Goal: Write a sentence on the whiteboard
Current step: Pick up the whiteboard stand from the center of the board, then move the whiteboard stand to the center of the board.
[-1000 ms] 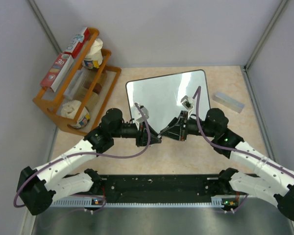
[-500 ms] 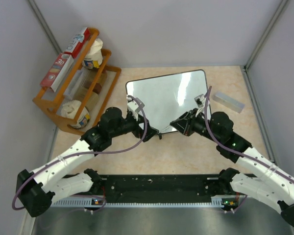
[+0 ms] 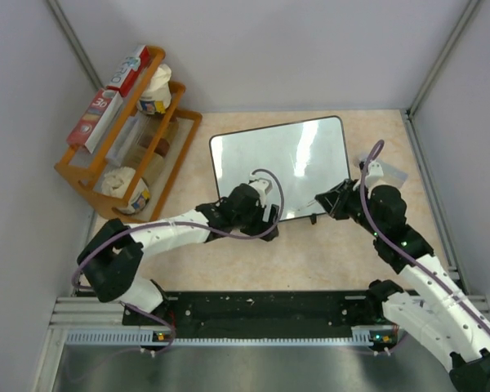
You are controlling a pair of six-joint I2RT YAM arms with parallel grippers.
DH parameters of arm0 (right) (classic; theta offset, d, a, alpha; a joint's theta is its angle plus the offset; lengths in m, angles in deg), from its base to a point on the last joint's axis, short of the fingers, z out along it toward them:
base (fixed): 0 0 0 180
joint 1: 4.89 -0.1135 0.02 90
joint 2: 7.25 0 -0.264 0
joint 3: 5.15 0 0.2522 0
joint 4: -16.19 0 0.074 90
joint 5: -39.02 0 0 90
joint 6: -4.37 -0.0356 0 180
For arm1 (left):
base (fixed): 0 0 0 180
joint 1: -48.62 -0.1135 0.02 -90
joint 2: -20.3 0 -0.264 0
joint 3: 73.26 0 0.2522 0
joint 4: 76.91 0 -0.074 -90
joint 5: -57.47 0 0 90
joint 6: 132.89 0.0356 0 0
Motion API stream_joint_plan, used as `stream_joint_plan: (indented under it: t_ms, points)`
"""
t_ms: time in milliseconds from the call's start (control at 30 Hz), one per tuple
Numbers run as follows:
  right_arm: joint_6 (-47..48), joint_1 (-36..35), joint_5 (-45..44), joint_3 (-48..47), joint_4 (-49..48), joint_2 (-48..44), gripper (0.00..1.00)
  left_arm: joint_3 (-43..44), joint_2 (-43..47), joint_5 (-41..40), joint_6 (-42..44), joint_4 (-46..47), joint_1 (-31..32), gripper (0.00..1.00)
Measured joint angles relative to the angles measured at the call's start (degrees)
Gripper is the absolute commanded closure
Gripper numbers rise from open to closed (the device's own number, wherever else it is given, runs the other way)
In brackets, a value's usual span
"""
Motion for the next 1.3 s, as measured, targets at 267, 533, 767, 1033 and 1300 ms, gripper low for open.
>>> stream_joint_plan:
  t_ms: [267, 533, 767, 1033, 1300]
  points:
    - [0.8, 1.7, 0.9, 0.6, 1.8, -1.0, 1.0, 7.0, -8.2, -10.7, -8.7, -5.5, 6.2, 0.26]
    - [1.3, 2.1, 1.4, 0.7, 2.2, -1.0, 1.0, 7.5, -14.3, -15.7, -15.4, -8.0, 7.1, 0.3]
    - [1.3, 2.4, 1.5, 0.7, 2.3, -1.2, 1.0, 8.1, -15.9, -22.3, -19.1, -7.4, 9.1, 0.38]
    - [1.3, 2.8, 1.7, 0.7, 2.3, -1.9, 1.0, 10.7, -19.2, -28.5, -22.8, -6.5, 9.8, 0.51]
    - [1.4, 2.8, 2.0, 1.5, 2.6, -1.9, 1.0, 12.1, -21.1, -31.9, -23.5, -5.9, 10.1, 0.74]
